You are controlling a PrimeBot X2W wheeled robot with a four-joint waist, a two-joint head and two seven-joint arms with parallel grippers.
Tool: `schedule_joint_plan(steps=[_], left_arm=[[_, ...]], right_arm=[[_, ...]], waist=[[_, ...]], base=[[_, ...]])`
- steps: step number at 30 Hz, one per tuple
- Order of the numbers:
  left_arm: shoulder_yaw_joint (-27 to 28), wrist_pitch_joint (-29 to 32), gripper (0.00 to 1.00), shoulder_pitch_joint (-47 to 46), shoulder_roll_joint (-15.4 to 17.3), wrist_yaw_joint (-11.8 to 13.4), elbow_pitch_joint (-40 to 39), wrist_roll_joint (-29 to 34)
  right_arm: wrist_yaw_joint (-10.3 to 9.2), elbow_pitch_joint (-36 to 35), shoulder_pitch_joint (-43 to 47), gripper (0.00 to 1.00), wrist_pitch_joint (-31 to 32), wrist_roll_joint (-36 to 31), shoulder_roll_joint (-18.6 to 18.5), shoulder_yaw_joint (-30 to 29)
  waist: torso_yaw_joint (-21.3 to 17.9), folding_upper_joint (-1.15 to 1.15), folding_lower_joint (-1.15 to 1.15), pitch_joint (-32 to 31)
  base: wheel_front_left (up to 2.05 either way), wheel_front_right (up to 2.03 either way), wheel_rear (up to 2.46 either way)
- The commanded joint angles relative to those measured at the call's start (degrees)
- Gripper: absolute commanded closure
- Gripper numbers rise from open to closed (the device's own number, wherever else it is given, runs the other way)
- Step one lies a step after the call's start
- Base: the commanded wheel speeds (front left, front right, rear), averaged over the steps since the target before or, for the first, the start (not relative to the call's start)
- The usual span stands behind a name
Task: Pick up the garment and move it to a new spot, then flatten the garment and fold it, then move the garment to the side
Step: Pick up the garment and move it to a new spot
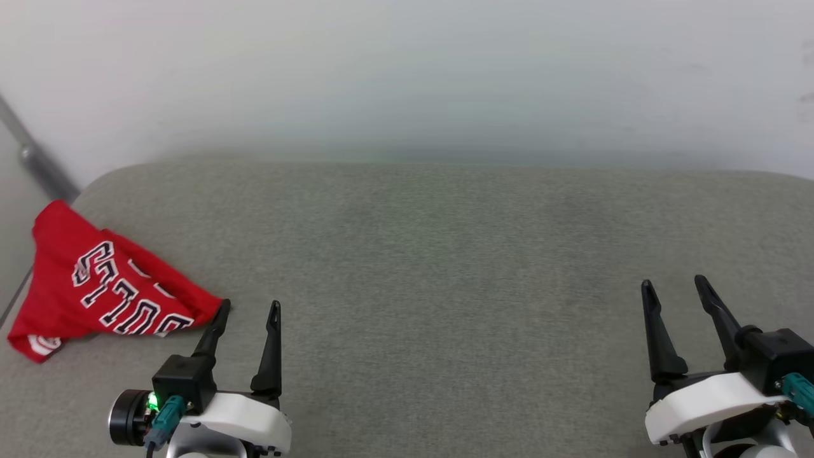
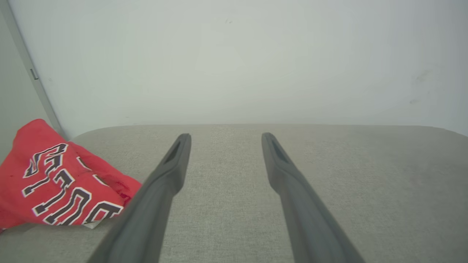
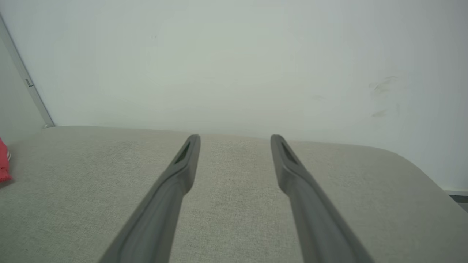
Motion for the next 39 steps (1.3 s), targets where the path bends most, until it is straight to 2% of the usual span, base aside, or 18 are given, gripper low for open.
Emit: schedule_joint_plan(steps=[1, 15, 23, 29, 39], left_arm=[[0.4, -0.2, 0.0, -0.8, 0.0, 0.0, -0.3, 0.3], [3.0, -0.1, 0.0, 0.0, 0.1, 0.3, -0.8, 1.5], [3.9, -0.2, 0.0, 0.4, -0.1, 0.3, -1.1, 1.5], [4.8, -0.1, 0.0, 0.4, -0.1, 0.1, -1.4, 1.5], [6.0, -0.2, 0.0, -1.1, -0.3, -0.1, -1.6, 1.0]], right_arm=[[0.0, -0.7, -0.6, 0.0, 0.3, 0.1, 0.2, 0.7], [-0.01, -2.8, -0.2, 0.0, 0.9, 0.2, 0.2, 3.0], [0.0, -2.8, -0.3, 0.0, 1.1, 0.6, 0.2, 3.8], [-0.01, -2.8, -0.5, 0.0, 1.2, 0.7, 0.2, 4.0], [-0.01, -2.5, -1.8, 0.0, 1.6, 0.7, 0.2, 4.5]], waist=[[1.9, 0.0, 0.0, 0.4], [16.2, 0.0, 0.0, 1.1], [22.8, 0.0, 0.0, 1.2], [25.6, 0.0, 0.0, 1.5], [26.1, 0.0, 0.0, 2.8]], base=[[0.0, 0.0, 0.0], [0.0, 0.0, 0.0], [0.0, 0.0, 0.0], [0.0, 0.0, 0.0], [0.0, 0.0, 0.0]])
